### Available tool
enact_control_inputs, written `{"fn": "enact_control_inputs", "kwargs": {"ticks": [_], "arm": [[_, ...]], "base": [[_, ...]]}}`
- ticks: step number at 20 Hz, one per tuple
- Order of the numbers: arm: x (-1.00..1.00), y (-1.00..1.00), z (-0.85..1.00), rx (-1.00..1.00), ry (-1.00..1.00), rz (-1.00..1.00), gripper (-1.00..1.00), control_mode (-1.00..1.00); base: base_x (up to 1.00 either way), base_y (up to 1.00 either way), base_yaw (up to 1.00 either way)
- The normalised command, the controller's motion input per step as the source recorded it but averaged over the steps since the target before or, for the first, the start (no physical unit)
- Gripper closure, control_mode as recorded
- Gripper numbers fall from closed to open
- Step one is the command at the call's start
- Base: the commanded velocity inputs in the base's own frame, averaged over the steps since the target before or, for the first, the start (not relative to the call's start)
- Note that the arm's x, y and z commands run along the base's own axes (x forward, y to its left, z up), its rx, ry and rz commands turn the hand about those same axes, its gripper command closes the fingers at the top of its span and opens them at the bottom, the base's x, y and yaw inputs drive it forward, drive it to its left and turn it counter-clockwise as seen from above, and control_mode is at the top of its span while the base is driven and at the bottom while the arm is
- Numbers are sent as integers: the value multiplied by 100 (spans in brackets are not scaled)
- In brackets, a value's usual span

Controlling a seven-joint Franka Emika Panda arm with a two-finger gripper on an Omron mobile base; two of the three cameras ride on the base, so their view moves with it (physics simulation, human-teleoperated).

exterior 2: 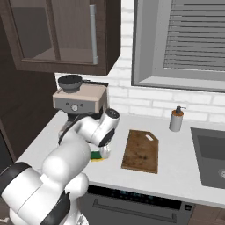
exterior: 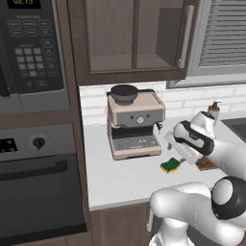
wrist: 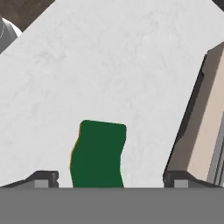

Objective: Pick up the sponge from the counter and clean the cutting board by briefly scrubbing or pressing down on the cutting board. Once finished, release the sponge.

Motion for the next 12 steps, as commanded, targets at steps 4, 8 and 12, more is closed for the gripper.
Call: {"fn": "enact_control_inputs", "kwargs": {"ticks": [4, 8, 12], "arm": [[0, 0, 3, 0, -3, 9, -100, -100], [-8, 0, 43, -1, -9, 1, -100, -100], [-26, -15, 77, -7, -10, 15, -100, -100]], "base": [[0, 0, 0], [0, 0, 0], [0, 0, 0]]}}
